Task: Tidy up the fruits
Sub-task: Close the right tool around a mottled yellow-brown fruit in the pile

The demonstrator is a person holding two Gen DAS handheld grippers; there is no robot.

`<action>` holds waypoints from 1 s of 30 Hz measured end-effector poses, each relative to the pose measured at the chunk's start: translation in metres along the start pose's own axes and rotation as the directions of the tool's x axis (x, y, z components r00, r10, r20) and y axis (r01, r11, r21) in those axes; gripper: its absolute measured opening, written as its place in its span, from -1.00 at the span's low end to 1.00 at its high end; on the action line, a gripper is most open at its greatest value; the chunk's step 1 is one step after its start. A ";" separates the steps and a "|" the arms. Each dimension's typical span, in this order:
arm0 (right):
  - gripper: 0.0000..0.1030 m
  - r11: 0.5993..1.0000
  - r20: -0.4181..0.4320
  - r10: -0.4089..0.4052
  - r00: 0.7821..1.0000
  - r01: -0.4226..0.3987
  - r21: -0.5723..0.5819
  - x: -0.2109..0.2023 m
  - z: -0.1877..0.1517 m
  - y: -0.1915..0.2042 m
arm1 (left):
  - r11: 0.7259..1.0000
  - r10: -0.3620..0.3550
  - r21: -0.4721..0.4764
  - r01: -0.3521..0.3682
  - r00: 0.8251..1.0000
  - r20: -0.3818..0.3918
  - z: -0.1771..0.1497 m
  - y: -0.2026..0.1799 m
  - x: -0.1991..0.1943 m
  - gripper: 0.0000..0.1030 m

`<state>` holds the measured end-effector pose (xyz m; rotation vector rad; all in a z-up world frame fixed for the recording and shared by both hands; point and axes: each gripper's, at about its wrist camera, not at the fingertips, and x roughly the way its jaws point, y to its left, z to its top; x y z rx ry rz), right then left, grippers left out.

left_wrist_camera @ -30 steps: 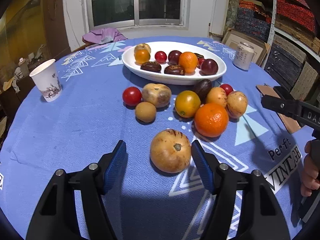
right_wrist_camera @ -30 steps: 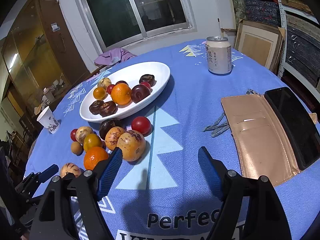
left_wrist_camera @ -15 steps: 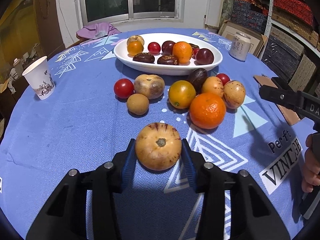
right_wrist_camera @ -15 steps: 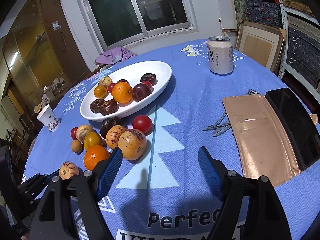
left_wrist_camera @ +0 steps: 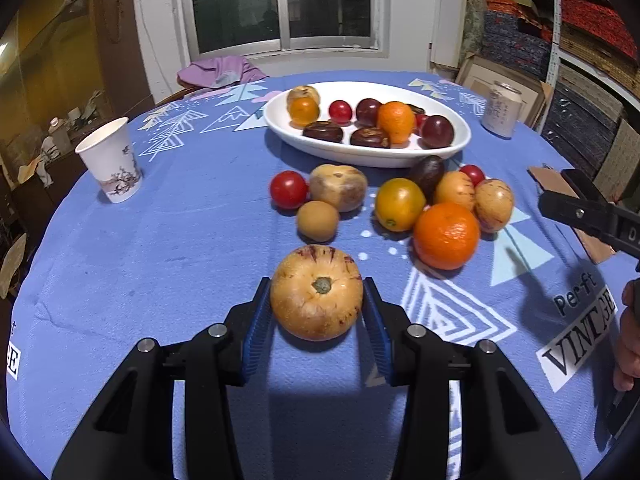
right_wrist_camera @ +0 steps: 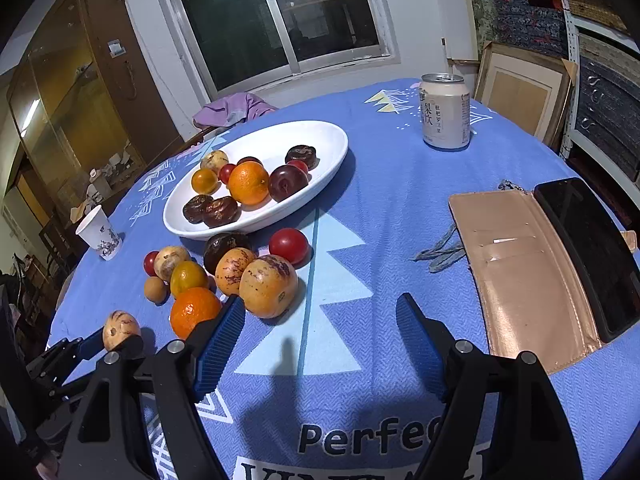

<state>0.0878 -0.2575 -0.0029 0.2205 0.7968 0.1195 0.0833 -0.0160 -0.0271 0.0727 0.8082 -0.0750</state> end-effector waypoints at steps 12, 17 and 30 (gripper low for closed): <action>0.53 0.990 0.008 -0.033 0.999 0.034 -0.134 0.003 -0.005 0.019 | 0.995 0.047 -0.087 -0.050 0.998 -0.031 0.001 0.027 0.008 -0.15; 0.52 0.986 0.012 -0.041 0.999 0.043 -0.161 0.003 -0.007 0.022 | 0.992 0.044 -0.118 -0.051 0.997 -0.056 0.000 0.034 0.013 -0.15; -0.03 0.949 0.027 -0.050 0.998 0.056 -0.311 0.017 -0.008 0.049 | 0.992 0.055 -0.114 -0.063 0.996 -0.068 0.001 0.034 0.016 -0.14</action>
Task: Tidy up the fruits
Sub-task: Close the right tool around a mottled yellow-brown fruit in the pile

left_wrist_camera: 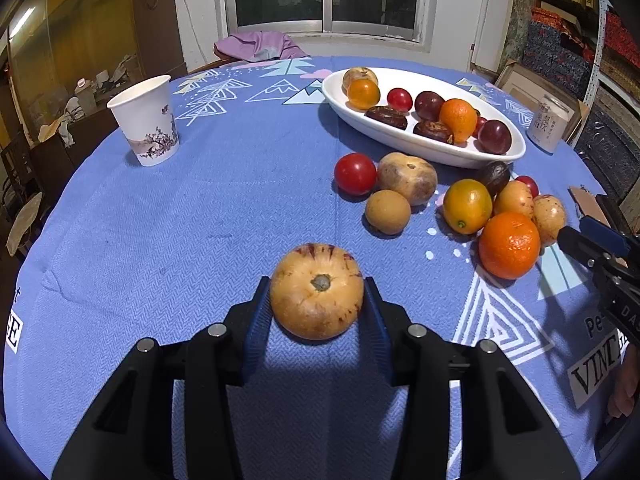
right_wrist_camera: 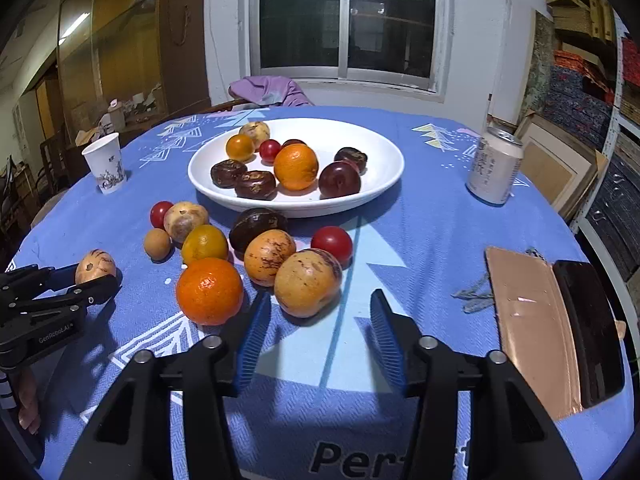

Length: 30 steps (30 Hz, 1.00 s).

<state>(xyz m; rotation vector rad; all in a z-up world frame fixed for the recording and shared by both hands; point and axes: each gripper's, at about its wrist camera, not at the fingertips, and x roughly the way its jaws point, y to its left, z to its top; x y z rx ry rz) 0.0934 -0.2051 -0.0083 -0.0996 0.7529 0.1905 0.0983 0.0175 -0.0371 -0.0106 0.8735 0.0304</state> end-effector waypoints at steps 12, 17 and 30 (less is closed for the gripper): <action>-0.19 0.992 -0.085 0.091 0.992 -0.083 0.093 0.029 0.009 -0.009 | 1.000 0.005 -0.001 -0.005 1.000 -0.014 0.000 0.000 0.003 -0.14; -0.23 0.990 -0.078 0.097 0.992 -0.088 0.107 0.028 0.008 -0.010 | 1.000 0.000 -0.006 0.000 1.000 -0.017 0.000 0.000 0.004 -0.14; -0.23 0.977 -0.065 0.127 0.990 -0.114 0.180 0.010 -0.004 -0.023 | 0.996 -0.082 -0.035 0.082 0.997 0.002 -0.001 0.005 -0.004 -0.15</action>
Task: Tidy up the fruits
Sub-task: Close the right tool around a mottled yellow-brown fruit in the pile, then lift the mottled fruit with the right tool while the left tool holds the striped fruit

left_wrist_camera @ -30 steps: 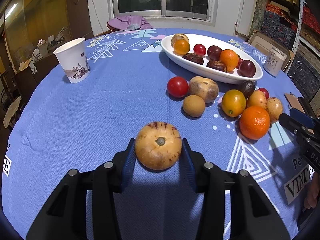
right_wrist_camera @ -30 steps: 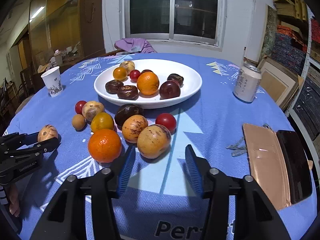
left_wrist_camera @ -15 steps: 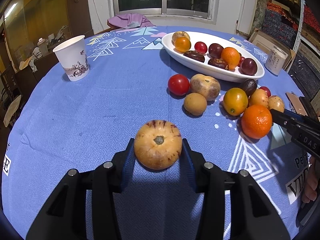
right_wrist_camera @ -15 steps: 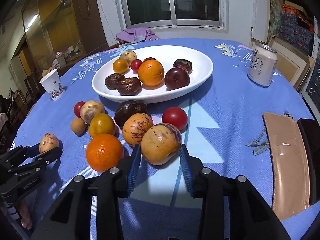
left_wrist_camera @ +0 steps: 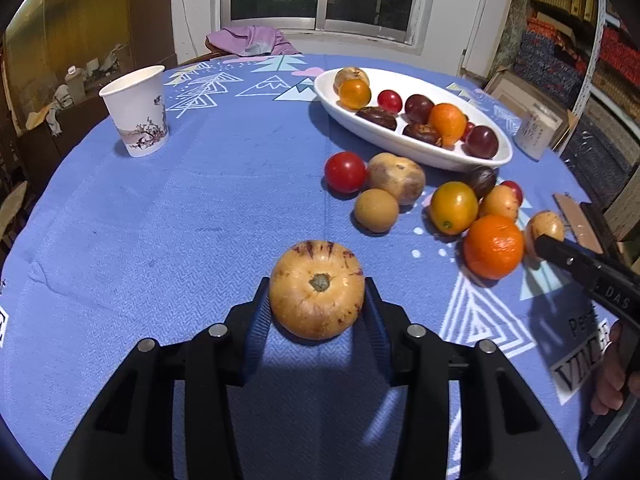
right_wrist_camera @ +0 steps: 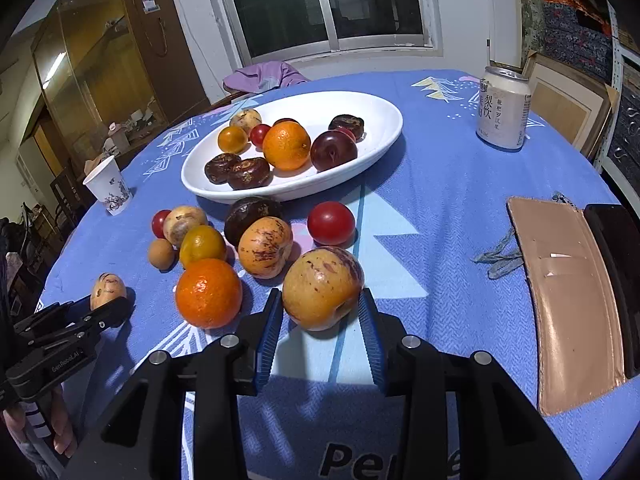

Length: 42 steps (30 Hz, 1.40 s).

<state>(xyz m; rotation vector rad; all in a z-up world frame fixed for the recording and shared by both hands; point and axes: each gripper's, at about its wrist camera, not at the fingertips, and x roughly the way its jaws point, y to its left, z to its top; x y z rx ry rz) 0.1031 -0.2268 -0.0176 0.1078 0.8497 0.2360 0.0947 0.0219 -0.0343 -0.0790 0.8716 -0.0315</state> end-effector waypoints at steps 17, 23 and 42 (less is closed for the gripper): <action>-0.51 0.999 0.068 0.036 0.997 -0.037 0.017 -0.027 0.022 -0.011 | 0.999 -0.027 0.036 0.024 0.997 0.077 0.047 -0.022 -0.017 -0.15; -0.46 0.996 -0.036 0.090 0.995 -0.089 0.029 -0.015 0.006 -0.015 | 0.996 -0.061 0.064 0.057 0.996 0.070 0.044 -0.030 -0.006 -0.15; -0.14 0.975 -0.015 0.061 0.998 -0.063 -0.211 -0.023 -0.023 0.047 | 0.997 -0.064 0.055 0.059 0.993 0.094 0.039 -0.021 -0.017 -0.15</action>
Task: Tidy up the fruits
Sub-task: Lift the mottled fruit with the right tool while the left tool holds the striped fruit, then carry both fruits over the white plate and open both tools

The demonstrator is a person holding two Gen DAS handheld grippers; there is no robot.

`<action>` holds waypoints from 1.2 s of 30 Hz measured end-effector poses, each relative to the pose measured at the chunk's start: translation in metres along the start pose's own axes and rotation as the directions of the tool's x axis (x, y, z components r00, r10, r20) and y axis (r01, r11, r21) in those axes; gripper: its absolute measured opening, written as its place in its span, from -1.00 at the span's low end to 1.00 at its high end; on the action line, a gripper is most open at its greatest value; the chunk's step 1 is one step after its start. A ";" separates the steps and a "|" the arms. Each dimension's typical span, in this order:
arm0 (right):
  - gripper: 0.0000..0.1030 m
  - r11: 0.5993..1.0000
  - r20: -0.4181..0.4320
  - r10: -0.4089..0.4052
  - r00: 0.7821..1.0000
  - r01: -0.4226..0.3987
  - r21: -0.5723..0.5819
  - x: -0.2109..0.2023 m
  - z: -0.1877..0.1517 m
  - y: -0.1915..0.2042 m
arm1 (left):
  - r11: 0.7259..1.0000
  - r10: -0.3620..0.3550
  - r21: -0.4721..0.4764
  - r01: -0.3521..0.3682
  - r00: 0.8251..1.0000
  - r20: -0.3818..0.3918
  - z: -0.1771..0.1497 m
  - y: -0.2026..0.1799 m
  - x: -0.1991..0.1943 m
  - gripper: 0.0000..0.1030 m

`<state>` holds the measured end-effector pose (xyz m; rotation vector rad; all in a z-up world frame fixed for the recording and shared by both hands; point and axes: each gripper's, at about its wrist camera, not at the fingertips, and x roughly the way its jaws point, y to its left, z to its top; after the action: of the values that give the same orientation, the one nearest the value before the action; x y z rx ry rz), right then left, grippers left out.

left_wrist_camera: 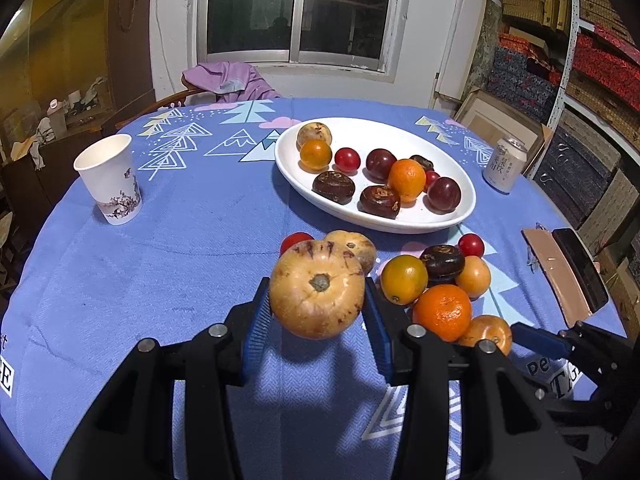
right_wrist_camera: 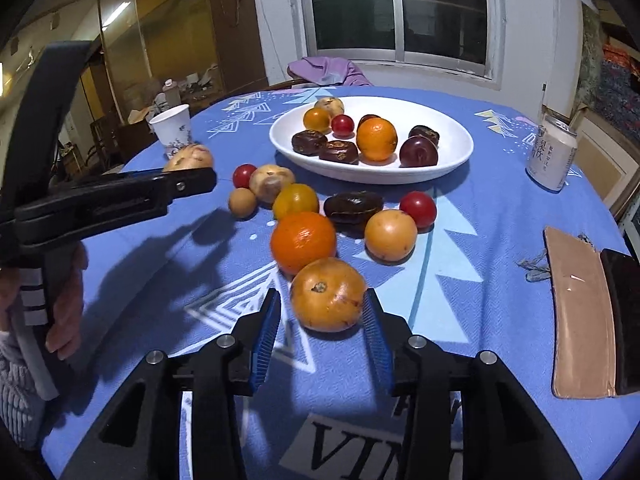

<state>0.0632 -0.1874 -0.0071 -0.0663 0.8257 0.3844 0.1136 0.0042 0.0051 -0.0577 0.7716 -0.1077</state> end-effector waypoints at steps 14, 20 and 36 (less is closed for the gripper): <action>-0.13 1.000 -0.006 -0.013 1.000 0.013 0.028 0.009 0.001 -0.004 | 1.000 0.017 0.014 -0.016 1.000 -0.022 -0.005 -0.002 0.008 -0.15; -0.16 0.998 0.007 -0.005 1.000 0.005 0.060 0.003 0.001 -0.010 | 1.000 0.006 -0.021 -0.006 1.000 -0.023 0.004 0.005 0.009 -0.15; -0.16 0.968 0.120 -0.036 0.992 0.005 0.249 -0.004 0.118 -0.084 | 0.998 0.013 -0.055 -0.012 1.000 0.012 0.088 -0.009 0.041 -0.15</action>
<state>0.1742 -0.2428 0.0688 0.1811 0.7447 0.2599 0.2033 -0.0086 0.0408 -0.1059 0.7624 -0.0741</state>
